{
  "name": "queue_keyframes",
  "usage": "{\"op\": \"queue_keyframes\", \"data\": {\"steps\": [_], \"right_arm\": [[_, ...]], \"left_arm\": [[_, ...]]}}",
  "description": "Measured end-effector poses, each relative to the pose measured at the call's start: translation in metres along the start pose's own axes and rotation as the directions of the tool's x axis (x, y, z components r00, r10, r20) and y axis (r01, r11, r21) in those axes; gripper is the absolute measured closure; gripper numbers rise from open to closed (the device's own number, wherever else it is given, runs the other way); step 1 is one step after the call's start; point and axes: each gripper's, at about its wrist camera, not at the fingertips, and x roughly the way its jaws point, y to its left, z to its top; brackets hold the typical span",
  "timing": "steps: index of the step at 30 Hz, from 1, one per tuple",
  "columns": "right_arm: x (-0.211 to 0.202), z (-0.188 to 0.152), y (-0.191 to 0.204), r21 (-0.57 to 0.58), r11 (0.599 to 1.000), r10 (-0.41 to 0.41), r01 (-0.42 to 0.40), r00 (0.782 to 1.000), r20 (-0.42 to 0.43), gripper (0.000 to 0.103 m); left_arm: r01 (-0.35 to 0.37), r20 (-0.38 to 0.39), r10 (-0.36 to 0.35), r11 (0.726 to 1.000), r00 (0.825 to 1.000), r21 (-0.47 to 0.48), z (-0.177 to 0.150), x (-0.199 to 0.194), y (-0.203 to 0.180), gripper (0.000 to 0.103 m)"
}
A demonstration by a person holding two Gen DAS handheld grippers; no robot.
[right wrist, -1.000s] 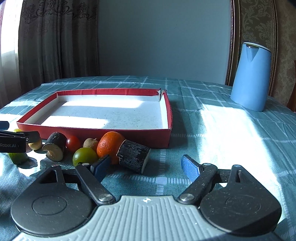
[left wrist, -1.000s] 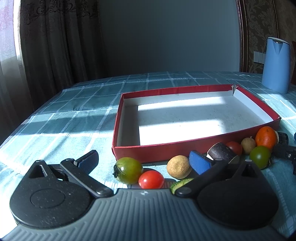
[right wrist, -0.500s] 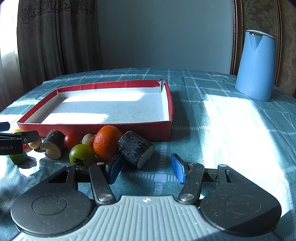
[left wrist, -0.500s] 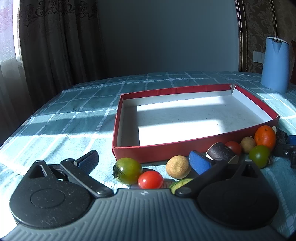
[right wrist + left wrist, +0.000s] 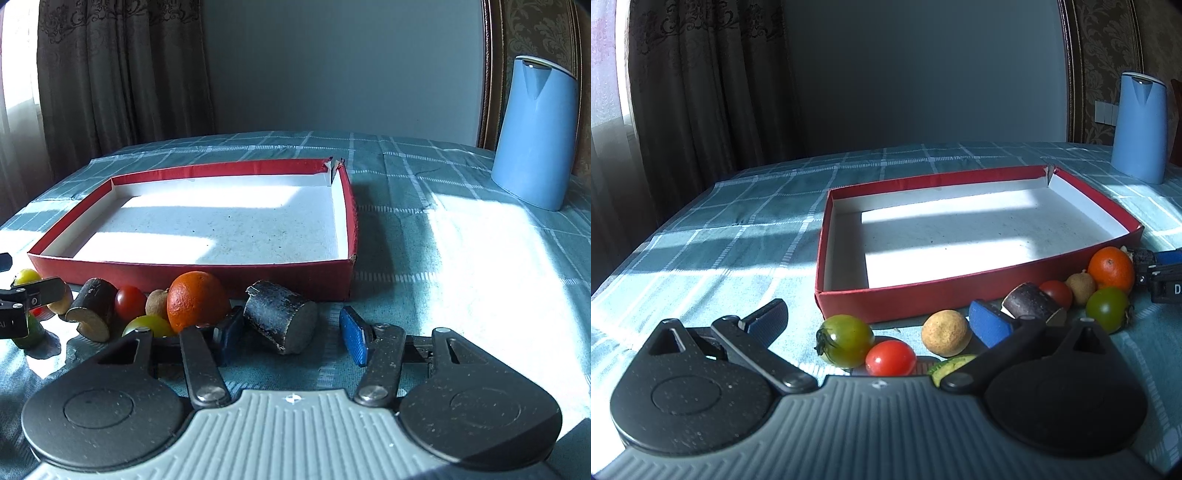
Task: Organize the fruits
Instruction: 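Close the right gripper on the eggplant slice while the left gripper grasps the cut lime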
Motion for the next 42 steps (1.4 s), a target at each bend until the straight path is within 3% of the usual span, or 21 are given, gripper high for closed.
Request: {"op": "queue_keyframes", "data": {"steps": [2,5,11,17,24,33,38,42], "right_arm": [[-0.001,-0.001,0.005,-0.021,1.0,0.003,-0.003,1.0,0.009,0.061],[-0.003,-0.003,0.008,-0.036,0.999,-0.018,0.018,1.0,0.02,0.061],[-0.004,-0.003,-0.008,0.063,0.998,-0.02,0.019,1.0,0.019,0.061],[-0.003,-0.003,-0.007,0.055,0.998,-0.022,0.022,1.0,0.013,0.061],[-0.003,-0.003,-0.007,0.054,0.998,-0.023,0.022,1.0,0.013,0.061],[-0.003,-0.004,-0.006,0.048,0.999,-0.025,0.024,1.0,0.01,0.061],[-0.003,-0.004,-0.005,0.034,0.999,-0.028,0.028,1.0,0.007,0.061],[-0.003,-0.003,-0.004,0.03,0.999,-0.031,0.031,0.999,0.006,0.061]], "left_arm": [[-0.001,0.001,0.001,1.0,1.0,-0.003,0.0,0.0,0.0,0.0],[-0.007,0.014,0.007,1.0,1.0,-0.014,0.0,-0.002,0.002,0.0],[-0.015,0.072,0.019,0.998,0.997,-0.053,-0.008,-0.024,0.022,0.0],[-0.013,0.042,0.016,0.996,0.999,-0.086,-0.027,-0.039,0.042,0.0],[0.121,0.04,-0.117,0.982,0.992,-0.147,-0.02,-0.048,0.038,0.0],[0.092,-0.03,-0.092,0.996,0.995,0.014,-0.022,-0.031,-0.002,0.0],[0.112,-0.035,-0.111,0.993,0.993,0.033,-0.026,-0.031,-0.005,0.037],[0.102,0.005,-0.103,0.992,0.995,0.075,-0.029,-0.038,-0.012,0.047]]}}
